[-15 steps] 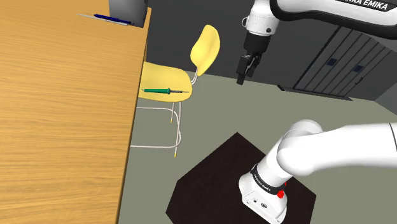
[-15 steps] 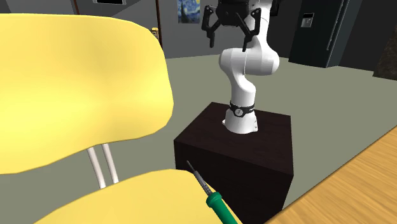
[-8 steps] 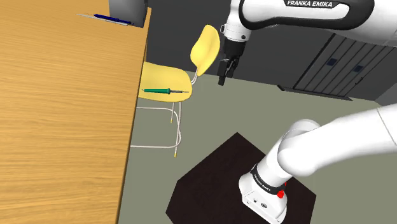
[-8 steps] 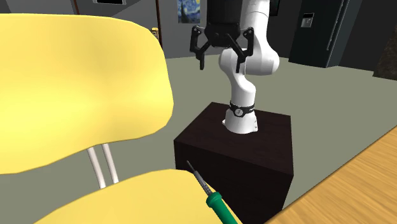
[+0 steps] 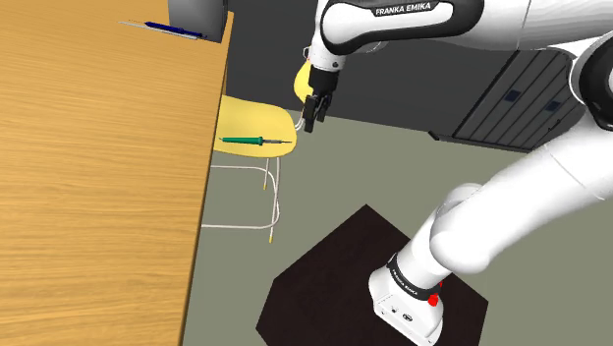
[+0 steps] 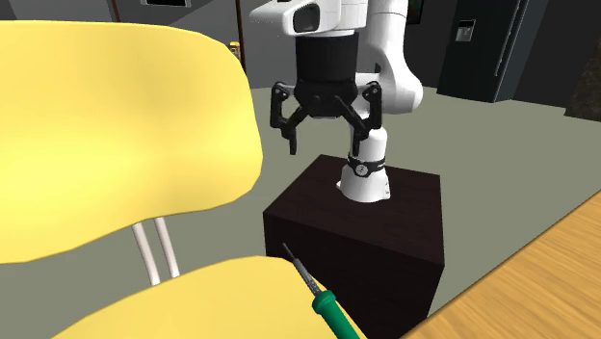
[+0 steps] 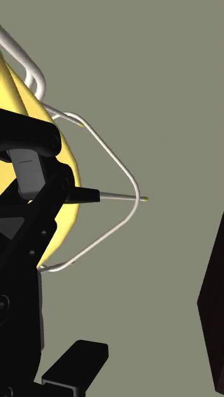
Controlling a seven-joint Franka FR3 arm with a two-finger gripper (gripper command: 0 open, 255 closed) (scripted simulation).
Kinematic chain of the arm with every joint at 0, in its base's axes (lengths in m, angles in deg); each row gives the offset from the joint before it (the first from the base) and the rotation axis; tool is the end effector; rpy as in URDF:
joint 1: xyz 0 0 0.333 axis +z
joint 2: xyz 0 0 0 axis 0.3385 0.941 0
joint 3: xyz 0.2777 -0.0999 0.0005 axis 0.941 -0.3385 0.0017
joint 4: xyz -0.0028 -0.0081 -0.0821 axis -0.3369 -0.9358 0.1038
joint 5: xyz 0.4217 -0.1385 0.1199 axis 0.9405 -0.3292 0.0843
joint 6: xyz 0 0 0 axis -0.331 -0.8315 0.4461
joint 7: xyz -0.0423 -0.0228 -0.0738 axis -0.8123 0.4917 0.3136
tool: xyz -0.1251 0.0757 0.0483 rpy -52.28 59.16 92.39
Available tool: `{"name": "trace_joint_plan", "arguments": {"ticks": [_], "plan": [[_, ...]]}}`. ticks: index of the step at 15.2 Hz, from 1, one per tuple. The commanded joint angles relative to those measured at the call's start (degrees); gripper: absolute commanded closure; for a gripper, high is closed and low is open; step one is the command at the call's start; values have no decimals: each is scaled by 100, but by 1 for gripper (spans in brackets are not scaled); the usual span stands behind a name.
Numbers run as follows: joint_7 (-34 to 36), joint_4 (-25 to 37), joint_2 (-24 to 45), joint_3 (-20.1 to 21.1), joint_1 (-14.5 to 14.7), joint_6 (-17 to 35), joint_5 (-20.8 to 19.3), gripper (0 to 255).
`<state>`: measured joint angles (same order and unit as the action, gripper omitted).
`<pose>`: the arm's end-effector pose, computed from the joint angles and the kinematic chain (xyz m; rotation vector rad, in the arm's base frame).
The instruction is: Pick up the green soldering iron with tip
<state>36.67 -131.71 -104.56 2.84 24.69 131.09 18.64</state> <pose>0.5232 0.0123 0.3803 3.0890 0.5229 -0.1974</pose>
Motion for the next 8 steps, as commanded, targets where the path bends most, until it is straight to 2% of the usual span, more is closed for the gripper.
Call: {"name": "trace_joint_plan", "arguments": {"ticks": [1, 8], "plan": [[-189, 221, 457, -22, 42, 239, 78, 0], [-777, 1289, 1966, 28, 151, 665, 392, 0]]}}
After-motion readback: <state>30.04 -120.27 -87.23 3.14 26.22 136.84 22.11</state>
